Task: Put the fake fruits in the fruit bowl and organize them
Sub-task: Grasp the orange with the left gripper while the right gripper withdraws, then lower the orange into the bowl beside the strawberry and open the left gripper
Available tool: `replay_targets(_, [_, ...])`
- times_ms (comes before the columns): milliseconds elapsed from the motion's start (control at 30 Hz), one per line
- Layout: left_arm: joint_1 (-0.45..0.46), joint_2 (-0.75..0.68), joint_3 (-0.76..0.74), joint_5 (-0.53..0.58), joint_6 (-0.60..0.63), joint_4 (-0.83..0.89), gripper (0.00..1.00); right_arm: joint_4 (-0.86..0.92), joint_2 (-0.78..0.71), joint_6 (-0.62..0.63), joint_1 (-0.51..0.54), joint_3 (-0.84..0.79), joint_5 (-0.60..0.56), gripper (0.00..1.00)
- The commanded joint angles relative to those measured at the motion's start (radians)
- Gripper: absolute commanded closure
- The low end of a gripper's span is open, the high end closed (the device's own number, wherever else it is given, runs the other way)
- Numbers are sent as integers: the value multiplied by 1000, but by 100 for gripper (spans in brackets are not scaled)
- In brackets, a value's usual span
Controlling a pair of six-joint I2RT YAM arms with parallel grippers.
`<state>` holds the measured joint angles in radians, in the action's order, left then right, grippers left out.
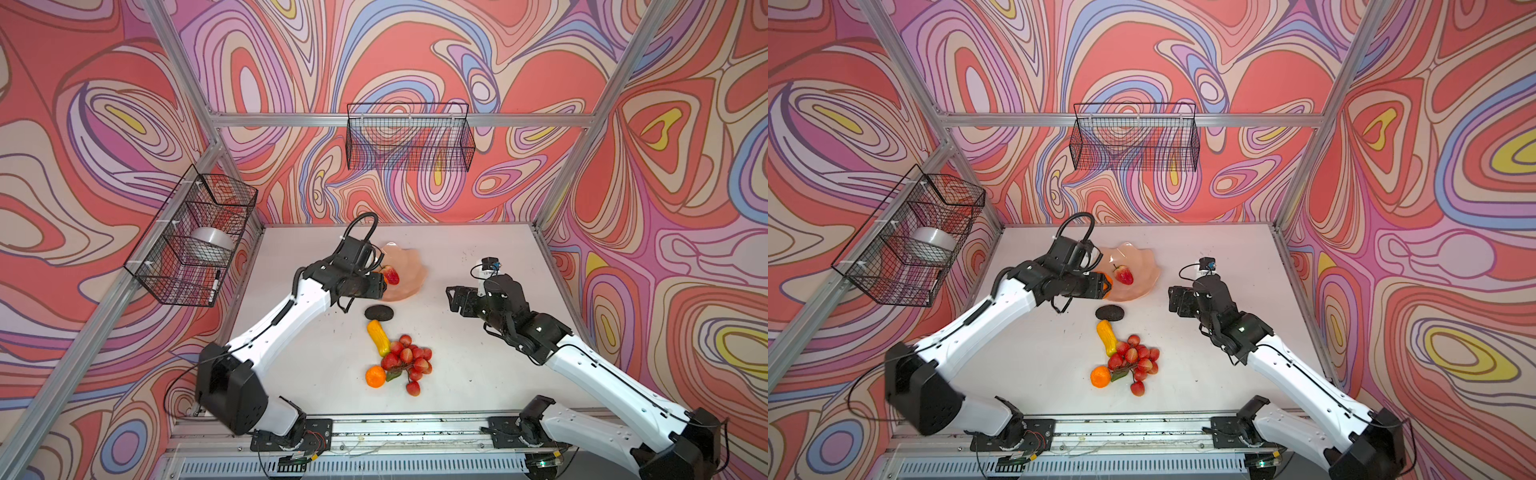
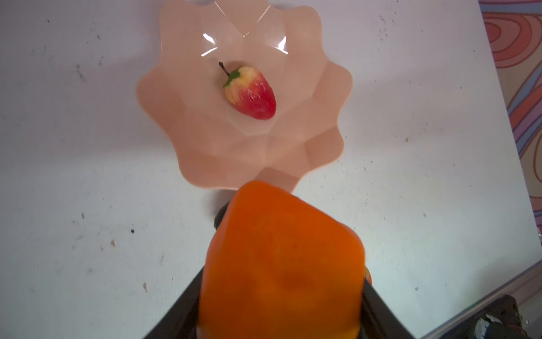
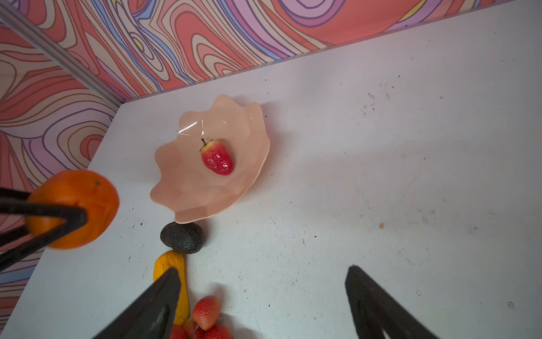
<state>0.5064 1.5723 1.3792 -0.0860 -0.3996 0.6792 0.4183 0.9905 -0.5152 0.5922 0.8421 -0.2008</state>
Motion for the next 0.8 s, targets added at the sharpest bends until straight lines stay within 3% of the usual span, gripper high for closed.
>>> replay_targets(0, [-27,125,89,14,38,-10,44,87,-44,-3,0,19,-34,8])
replay_targets(333, [-39,335,196,76,45,-31,43,153,-128,-34,1,-21,-45,8])
replay_targets(500, [-40,434,288,136,41,43,40,171,-131,-31,0,-9,-53,8])
replay_targets(767, [-43,452,287,123,25,49,34,172,-119,-27,0,-10,-59,8])
